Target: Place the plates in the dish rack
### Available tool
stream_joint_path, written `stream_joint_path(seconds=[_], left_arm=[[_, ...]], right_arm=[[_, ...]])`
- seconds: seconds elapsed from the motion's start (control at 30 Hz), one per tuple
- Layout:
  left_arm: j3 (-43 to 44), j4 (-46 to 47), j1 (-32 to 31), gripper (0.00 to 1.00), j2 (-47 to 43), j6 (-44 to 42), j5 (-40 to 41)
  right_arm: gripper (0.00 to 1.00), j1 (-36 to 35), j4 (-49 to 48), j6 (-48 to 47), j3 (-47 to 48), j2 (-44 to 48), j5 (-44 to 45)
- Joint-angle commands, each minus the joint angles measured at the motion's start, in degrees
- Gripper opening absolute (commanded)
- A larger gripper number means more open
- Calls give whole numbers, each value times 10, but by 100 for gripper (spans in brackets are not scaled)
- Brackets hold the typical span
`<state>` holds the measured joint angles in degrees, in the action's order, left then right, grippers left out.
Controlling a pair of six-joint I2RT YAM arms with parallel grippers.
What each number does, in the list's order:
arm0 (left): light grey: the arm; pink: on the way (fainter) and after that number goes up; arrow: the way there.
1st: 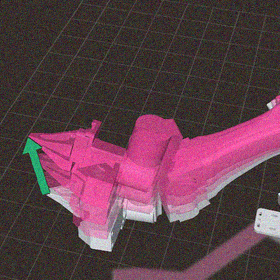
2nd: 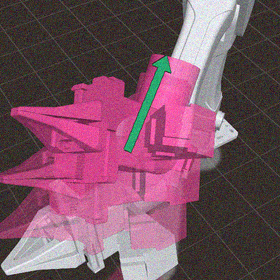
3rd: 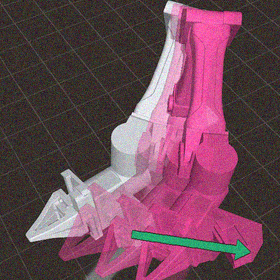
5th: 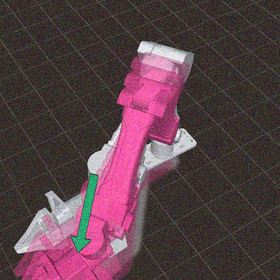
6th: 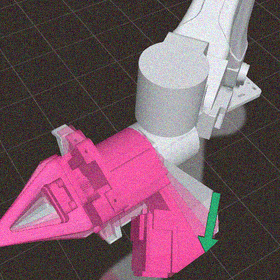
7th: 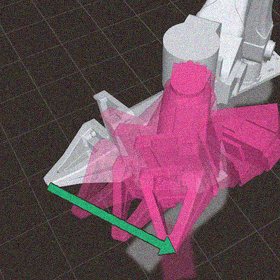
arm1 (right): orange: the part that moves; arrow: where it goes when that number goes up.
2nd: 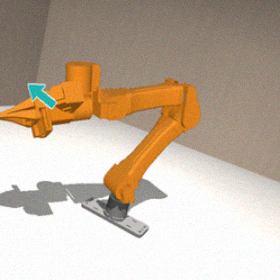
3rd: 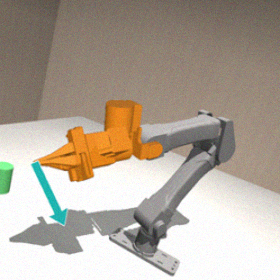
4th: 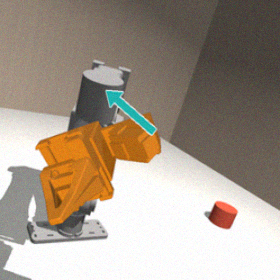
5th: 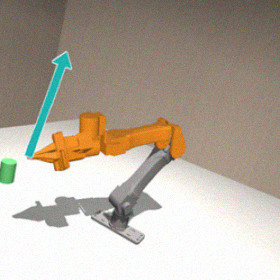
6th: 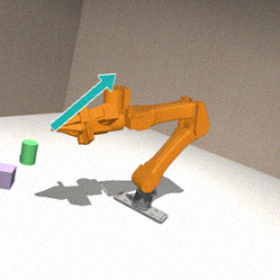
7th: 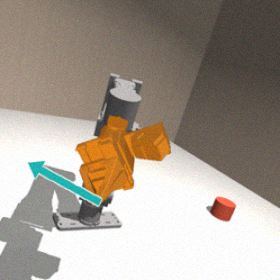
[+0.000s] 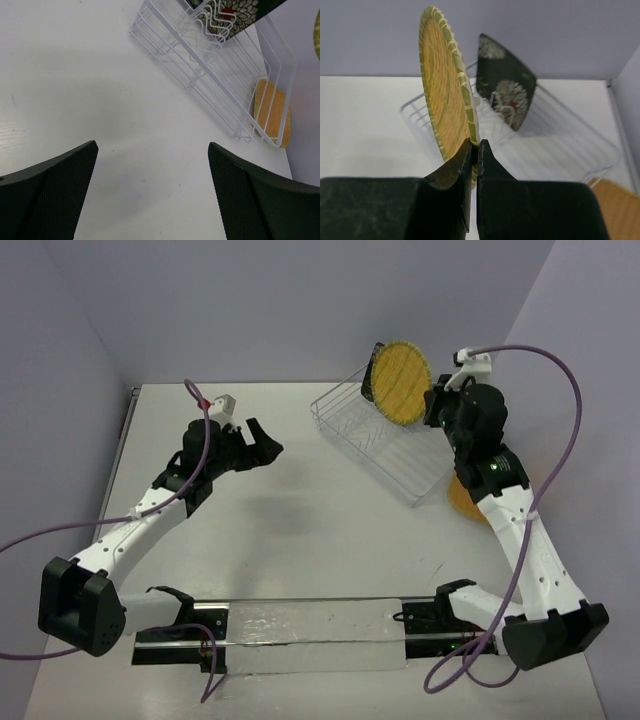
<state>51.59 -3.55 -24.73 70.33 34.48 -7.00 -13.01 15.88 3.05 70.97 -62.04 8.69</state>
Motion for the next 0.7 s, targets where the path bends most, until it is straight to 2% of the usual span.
stream_joint_path(seconds=[0.0, 0.33, 0.67], left_arm=[[18, -15, 14, 99, -32, -15, 43], [29, -22, 33, 99, -32, -15, 59], [42, -40, 39, 99, -20, -20, 66]], right_arm=[[0, 27, -88, -154, 88, -81, -15], [0, 32, -57, -289, 241, -243, -29], [0, 36, -46, -292, 277, -344, -39]])
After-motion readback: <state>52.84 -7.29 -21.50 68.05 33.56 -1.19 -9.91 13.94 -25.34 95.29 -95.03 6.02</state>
